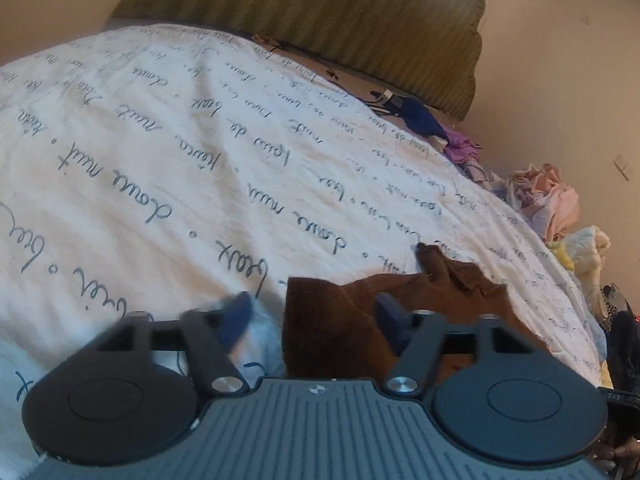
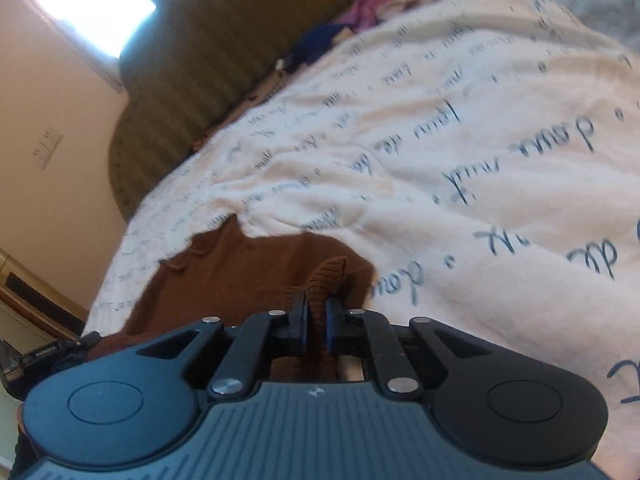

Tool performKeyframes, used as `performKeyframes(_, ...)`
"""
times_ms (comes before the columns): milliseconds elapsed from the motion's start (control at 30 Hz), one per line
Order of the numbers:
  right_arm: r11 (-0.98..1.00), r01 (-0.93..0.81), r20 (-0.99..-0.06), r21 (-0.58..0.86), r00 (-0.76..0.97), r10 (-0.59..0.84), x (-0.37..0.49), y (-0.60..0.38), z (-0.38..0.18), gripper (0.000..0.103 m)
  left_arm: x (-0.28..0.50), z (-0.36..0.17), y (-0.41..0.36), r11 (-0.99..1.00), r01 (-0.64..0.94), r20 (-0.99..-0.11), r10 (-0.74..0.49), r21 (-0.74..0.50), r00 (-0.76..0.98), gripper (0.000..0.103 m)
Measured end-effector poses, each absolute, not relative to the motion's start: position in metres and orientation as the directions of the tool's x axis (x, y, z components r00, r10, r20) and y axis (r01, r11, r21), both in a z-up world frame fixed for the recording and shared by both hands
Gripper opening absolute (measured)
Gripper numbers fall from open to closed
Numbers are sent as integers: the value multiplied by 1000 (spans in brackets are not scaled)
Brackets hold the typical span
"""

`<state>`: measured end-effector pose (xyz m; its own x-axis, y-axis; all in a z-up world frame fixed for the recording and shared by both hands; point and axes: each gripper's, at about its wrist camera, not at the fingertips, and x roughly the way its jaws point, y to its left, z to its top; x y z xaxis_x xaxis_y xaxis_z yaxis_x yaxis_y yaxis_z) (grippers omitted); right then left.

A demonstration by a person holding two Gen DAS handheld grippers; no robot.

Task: Fold small clothes

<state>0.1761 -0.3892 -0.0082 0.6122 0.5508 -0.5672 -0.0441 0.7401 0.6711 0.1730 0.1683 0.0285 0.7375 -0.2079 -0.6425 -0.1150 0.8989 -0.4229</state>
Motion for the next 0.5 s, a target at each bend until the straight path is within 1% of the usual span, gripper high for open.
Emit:
performKeyframes(33, 722, -39, -556, 691, 610, 565, 175, -390, -9, 9, 172, 23, 170, 892, -118, -640, -216, -436, 737, 87)
performKeyframes(67, 713, -21, -553, 701, 615, 562, 175, -392, -7, 10, 171, 21, 171, 888, -117, -638, -222, -445, 738, 88)
performKeyframes(133, 709, 3, -546, 705, 641, 540, 173, -396, 0, 20, 168, 21, 171, 881, -98, -622, -244, -463, 745, 90)
performKeyframes(167, 729, 17, -548, 684, 673, 497, 170, -397, 7, 29, 167, 21, 172, 875, -87, -616, -261, -475, 743, 91)
performKeyframes(200, 756, 20, -547, 654, 703, 454, 166, -395, 16, 39, 169, 20, 172, 871, -81, -618, -275, -484, 736, 90)
performKeyframes(233, 782, -3, -534, 623, 730, 427, 161, -391, 26, 42, 171, 19, 171, 871, -78, -625, -282, -484, 728, 89)
performKeyframes(267, 798, -46, -516, 601, 740, 432, 158, -383, 34, 42, 174, 19, 169, 873, -76, -630, -285, -482, 723, 85)
performKeyframes(300, 807, -90, -505, 583, 738, 447, 155, -374, 41, 42, 176, 19, 166, 874, -61, -629, -296, -481, 719, 65)
performKeyframes(333, 818, -141, -499, 558, 730, 467, 154, -361, 48, 42, 179, 19, 163, 873, -45, -632, -315, -485, 709, 48)
performKeyframes(367, 824, -189, -500, 535, 715, 488, 154, -347, 52, 42, 183, 17, 159, 875, -43, -648, -324, -483, 689, 20)
performKeyframes(400, 823, -227, -512, 521, 688, 514, 156, -334, 51, 42, 185, 16, 155, 884, -54, -665, -309, -465, 680, 14)
performKeyframes(433, 824, -253, -541, 507, 650, 533, 161, -320, 46, 41, 187, 16, 151, 901, -66, -677, -272, -429, 684, 14)
performKeyframes(500, 864, -246, -621, 438, 612, 490, 170, -301, 30, 39, 183, 23, 142, 937, -71, -666, -189, -342, 722, 12)
